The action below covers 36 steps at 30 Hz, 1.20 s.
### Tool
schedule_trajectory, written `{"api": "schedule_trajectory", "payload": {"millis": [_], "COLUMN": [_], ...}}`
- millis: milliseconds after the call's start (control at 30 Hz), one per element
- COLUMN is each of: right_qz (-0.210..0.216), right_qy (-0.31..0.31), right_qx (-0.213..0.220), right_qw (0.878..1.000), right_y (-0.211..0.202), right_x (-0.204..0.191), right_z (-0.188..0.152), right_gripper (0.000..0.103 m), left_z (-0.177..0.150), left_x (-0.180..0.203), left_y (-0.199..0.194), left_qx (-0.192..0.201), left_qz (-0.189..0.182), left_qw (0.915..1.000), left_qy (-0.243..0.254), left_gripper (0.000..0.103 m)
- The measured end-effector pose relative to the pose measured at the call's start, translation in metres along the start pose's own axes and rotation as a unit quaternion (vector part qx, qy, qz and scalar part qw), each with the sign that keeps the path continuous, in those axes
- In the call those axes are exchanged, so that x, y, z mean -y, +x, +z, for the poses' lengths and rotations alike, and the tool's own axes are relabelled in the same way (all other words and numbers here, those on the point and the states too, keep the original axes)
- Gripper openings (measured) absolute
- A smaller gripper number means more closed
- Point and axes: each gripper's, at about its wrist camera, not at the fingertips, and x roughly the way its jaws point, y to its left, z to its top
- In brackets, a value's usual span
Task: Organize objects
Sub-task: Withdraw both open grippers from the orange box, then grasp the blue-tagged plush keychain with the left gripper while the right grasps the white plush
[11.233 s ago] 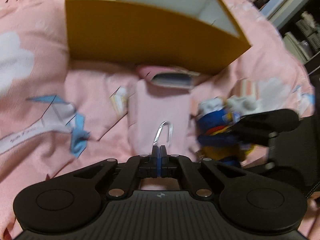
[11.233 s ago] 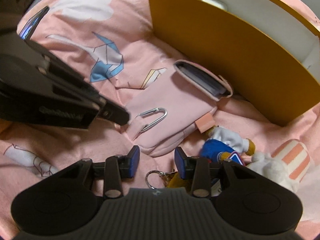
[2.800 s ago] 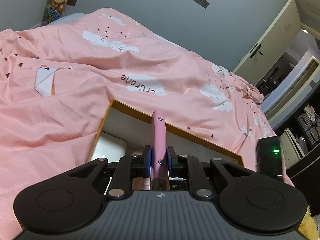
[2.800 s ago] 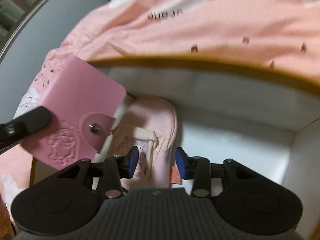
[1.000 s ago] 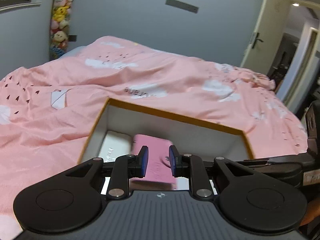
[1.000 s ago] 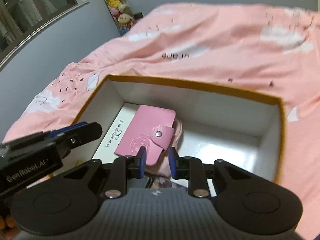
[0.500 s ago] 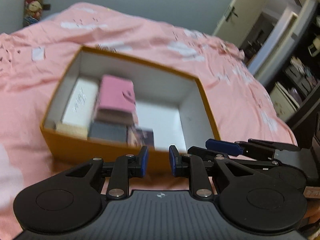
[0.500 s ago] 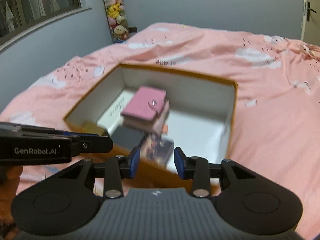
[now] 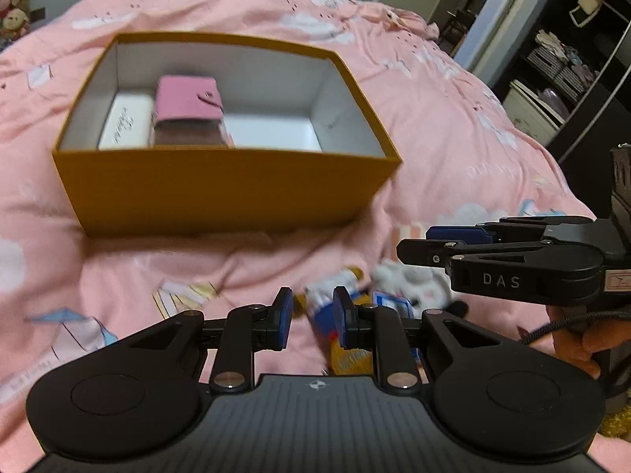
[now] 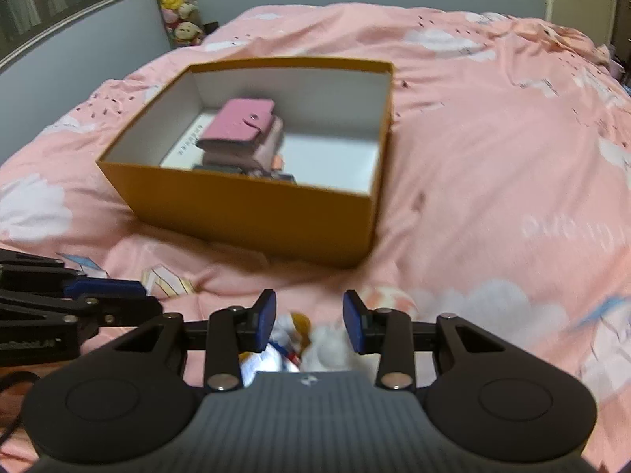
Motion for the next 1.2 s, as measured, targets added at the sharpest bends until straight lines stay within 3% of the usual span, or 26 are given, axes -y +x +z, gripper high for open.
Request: {"api": "schedule_trajectory", "payload": {"millis": [267, 467, 633, 767, 1200], "right_qz": [-0.025, -0.021, 0.001, -0.012, 0.0], "right_qy": [0.029, 0.056, 0.067, 0.059, 0.067], "right_qx": [0.002, -0.024, -0.04, -0.039, -0.062], "right_qw": [0.999, 0.998, 0.997, 0.997, 0.996], "right_y": [-0.019, -0.023, -0.016, -0.015, 0.007], "right_x": [0.014, 0.026, 0.027, 0.026, 0.04], "right_z": [-0.021, -0.04, -0.047, -0.047, -0.04], "right_gripper": [0.04, 0.04, 0.04, 0.04, 0.058], "left_z": [-0.014, -0.016, -0.016, -0.014, -0.008], "left_x": [0.001, 0.011, 0.016, 0.019, 0.046], "left_y": [-0.001, 0.01, 0.021, 0.034, 0.077], "left_qx": [-0.025, -0.049, -0.067, -0.088, -0.132], "left_qz": [-0.07, -0.094, -0.086, -0.081, -0.009], "left_qw": [0.997, 0.9943, 0.9939, 0.9927, 0.9895], "left_qy": [-0.021, -0.011, -0.014, -0.015, 0.058], "left_gripper": [0.039, 0.05, 0.053, 0.057, 0.064]}}
